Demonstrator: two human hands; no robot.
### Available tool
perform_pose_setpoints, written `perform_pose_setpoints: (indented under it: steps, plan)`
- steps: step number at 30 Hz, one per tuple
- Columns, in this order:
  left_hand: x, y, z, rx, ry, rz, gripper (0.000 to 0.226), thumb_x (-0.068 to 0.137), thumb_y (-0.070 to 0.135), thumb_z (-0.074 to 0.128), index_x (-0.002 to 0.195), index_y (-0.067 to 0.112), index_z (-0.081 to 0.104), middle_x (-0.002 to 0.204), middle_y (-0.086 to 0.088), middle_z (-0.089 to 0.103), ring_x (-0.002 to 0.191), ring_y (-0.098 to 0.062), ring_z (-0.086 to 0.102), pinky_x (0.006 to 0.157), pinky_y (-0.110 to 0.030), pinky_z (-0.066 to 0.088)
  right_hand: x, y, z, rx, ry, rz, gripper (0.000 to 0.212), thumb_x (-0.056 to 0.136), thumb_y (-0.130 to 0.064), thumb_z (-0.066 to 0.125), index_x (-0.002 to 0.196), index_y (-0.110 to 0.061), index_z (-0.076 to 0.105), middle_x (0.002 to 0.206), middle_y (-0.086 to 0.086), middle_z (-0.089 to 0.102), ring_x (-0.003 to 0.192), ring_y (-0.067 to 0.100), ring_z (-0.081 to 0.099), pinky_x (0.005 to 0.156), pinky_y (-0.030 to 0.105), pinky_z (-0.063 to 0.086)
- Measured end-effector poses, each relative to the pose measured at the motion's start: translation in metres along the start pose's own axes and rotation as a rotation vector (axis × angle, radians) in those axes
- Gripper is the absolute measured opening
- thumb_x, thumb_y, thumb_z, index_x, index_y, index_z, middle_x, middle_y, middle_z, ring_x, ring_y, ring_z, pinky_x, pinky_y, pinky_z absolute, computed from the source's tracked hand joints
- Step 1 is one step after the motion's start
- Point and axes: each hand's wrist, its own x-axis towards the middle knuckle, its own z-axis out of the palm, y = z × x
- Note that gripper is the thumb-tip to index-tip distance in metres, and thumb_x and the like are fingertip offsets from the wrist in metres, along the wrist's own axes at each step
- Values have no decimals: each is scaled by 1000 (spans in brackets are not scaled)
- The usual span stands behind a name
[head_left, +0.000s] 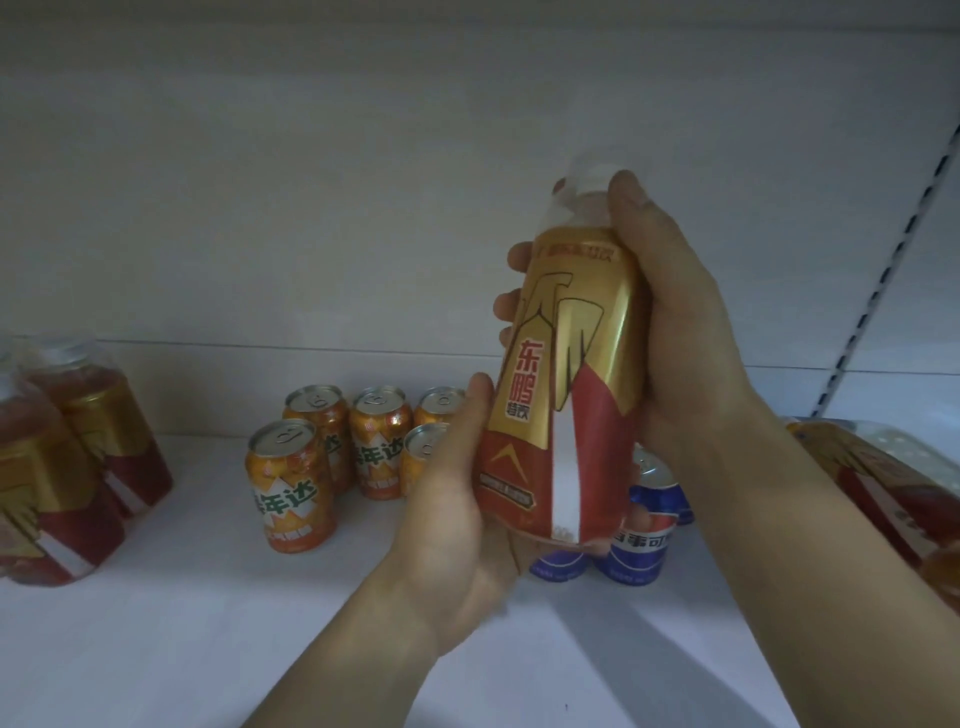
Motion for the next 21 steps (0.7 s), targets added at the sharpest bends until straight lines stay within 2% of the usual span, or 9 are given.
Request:
perform_pose_setpoints:
  steps: [1, 3, 5, 7, 11, 15, 17, 19, 21]
  plan:
    - [1, -1, 1, 33, 29, 59, 63, 91, 61, 43, 126, 16, 69, 125, -16, 70, 113, -32, 69, 81, -35, 62, 0, -1, 0, -7, 13, -19, 49, 91, -48, 59, 123, -12, 61, 101, 16, 74, 82, 33, 75, 70, 42, 61]
    - [2, -2, 4, 119, 77, 189, 55, 89, 58, 46, 120, 21, 73, 123, -9, 73, 115, -22, 69, 91, -36, 59, 0, -1, -1, -3, 31, -46, 48, 90, -47, 60, 122, -11, 61, 99, 15, 74, 80, 32, 75, 70, 43, 60]
    - [3, -5, 9, 264, 152, 308, 43, 88, 54, 48, 110, 30, 76, 116, -6, 75, 111, -22, 71, 93, -44, 58, 0, 0, -1, 5, 38, -46, 50, 89, -46, 61, 123, -9, 59, 100, 16, 73, 79, 32, 74, 69, 43, 60]
    - [5, -10, 10, 339, 212, 399, 36, 90, 52, 47, 103, 37, 77, 112, -4, 75, 109, -22, 71, 90, -45, 57, 0, 2, 0, 1, 40, -28, 52, 88, -46, 60, 125, -9, 58, 101, 16, 74, 81, 32, 75, 69, 43, 61]
    - [8, -16, 12, 294, 239, 401, 37, 92, 49, 43, 100, 40, 78, 111, -1, 76, 109, -18, 71, 89, -40, 55, 0, 2, 0, -7, 38, -16, 52, 88, -45, 60, 127, -10, 58, 102, 15, 74, 83, 33, 75, 66, 40, 60]
    - [8, -15, 11, 216, 240, 358, 40, 91, 51, 48, 108, 32, 78, 115, -4, 75, 112, -20, 70, 91, -41, 57, 1, 3, -3, 0, 33, -15, 48, 88, -45, 62, 122, -10, 59, 102, 16, 73, 84, 33, 75, 68, 41, 60]
    - [6, -13, 10, 139, 210, 282, 42, 90, 53, 55, 114, 24, 76, 119, -9, 74, 116, -26, 68, 94, -43, 58, 1, 4, -3, 7, 8, -1, 48, 89, -45, 60, 122, -9, 59, 103, 16, 73, 85, 34, 75, 71, 42, 60]
    - [3, -10, 9, 115, 164, 200, 54, 87, 54, 50, 122, 20, 72, 125, -13, 71, 121, -33, 64, 100, -48, 54, 1, 4, -5, 16, -11, 4, 44, 90, -45, 58, 116, -10, 63, 99, 15, 73, 83, 33, 74, 71, 42, 60]
    - [3, -6, 8, 175, 102, 188, 51, 86, 56, 46, 116, 26, 75, 120, -8, 74, 116, -26, 68, 94, -42, 59, 0, 2, -6, 31, 6, -10, 37, 90, -43, 58, 109, -13, 65, 96, 15, 72, 79, 32, 73, 69, 41, 59]
